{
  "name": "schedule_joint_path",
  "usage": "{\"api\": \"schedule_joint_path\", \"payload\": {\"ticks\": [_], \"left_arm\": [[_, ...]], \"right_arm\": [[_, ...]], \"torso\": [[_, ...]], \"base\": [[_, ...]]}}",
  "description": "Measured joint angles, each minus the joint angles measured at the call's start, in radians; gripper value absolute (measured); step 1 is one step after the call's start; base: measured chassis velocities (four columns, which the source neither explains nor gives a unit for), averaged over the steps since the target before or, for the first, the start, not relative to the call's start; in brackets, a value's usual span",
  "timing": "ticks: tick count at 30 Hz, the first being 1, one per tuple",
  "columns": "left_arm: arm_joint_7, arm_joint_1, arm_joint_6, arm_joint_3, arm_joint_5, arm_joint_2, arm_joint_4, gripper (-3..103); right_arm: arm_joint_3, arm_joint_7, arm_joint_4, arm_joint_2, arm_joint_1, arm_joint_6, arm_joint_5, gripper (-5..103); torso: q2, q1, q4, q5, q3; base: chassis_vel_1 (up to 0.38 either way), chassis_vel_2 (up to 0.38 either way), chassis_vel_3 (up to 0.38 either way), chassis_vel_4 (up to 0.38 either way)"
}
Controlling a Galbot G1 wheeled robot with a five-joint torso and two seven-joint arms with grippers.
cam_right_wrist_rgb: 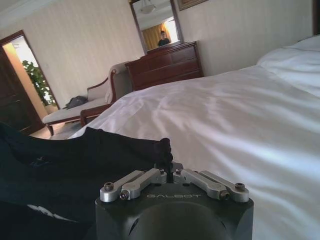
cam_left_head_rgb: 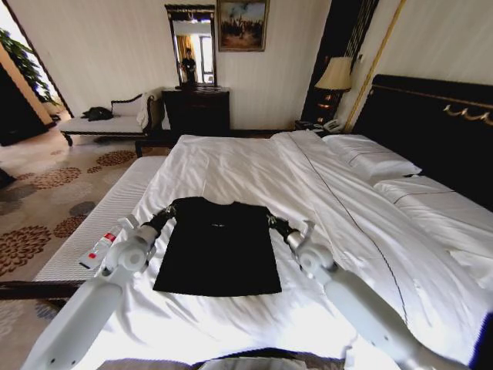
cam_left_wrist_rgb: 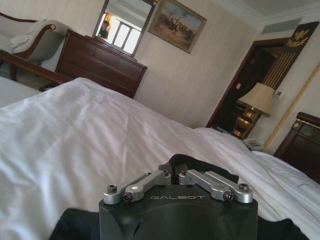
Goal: Fold the clothes on the bed.
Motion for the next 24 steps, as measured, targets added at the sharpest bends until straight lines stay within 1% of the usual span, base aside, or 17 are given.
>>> {"api": "schedule_joint_path", "payload": {"ticks": [2,3,4,6,11,13,16,17,20,24], "left_arm": [[-0.003,0.007,0.000,-0.003,0.000,-0.002,-0.007,2],[-0.007,0.021,0.000,-0.009,0.002,-0.006,-0.020,2],[-0.009,0.040,0.000,-0.017,0.007,-0.008,-0.032,2],[-0.009,0.058,0.000,-0.026,0.013,-0.009,-0.039,2],[0.002,0.160,0.000,-0.073,0.059,-0.019,-0.053,2],[0.005,0.174,0.000,-0.079,0.063,-0.020,-0.057,2],[0.017,0.241,0.000,-0.110,0.074,-0.017,-0.083,2],[0.017,0.241,0.000,-0.110,0.074,-0.017,-0.083,2],[0.031,0.293,-0.001,-0.133,0.088,-0.009,-0.093,2],[0.041,0.336,-0.005,-0.135,0.118,-0.025,-0.094,2]], "right_arm": [[0.005,0.000,0.006,-0.001,-0.011,0.002,-0.003,1],[0.016,-0.001,0.017,-0.002,-0.035,0.005,-0.010,1],[0.026,-0.002,0.030,-0.003,-0.061,0.008,-0.018,1],[0.031,-0.004,0.037,-0.003,-0.078,0.010,-0.025,1],[0.033,-0.016,0.061,-0.006,-0.153,0.022,-0.065,1],[0.033,-0.016,0.064,-0.006,-0.161,0.023,-0.069,1],[0.031,-0.015,0.087,-0.003,-0.202,0.024,-0.076,1],[0.031,-0.015,0.087,-0.003,-0.202,0.024,-0.076,1],[0.032,-0.015,0.104,-0.002,-0.238,0.024,-0.089,1],[0.032,-0.020,0.100,0.006,-0.267,0.028,-0.116,1]], "torso": [[0.000,0.000,0.0003,0.0001,0.000],[0.000,0.000,0.0010,0.0003,0.000],[0.000,0.000,0.0011,0.0003,0.000],[0.000,0.000,0.0010,0.0003,0.000],[0.000,0.000,0.0011,0.0000,0.000],[0.000,0.000,0.0010,0.0000,0.000],[0.000,0.000,0.0011,0.0000,0.000],[0.000,0.000,0.0011,0.0000,0.000],[0.000,0.000,0.0011,0.0001,0.000],[0.000,0.000,0.0011,-0.0001,0.000]], "base": [[0.000,0.000,0.000,0.000],[0.000,0.000,0.000,0.000],[0.000,0.000,0.000,0.000],[0.000,0.000,0.000,0.000],[0.000,0.000,0.000,0.000],[0.000,0.000,0.000,0.000],[0.000,0.000,0.000,0.000],[0.000,0.000,0.000,0.000],[0.000,0.000,0.000,0.000],[0.000,0.000,0.000,0.000]]}}
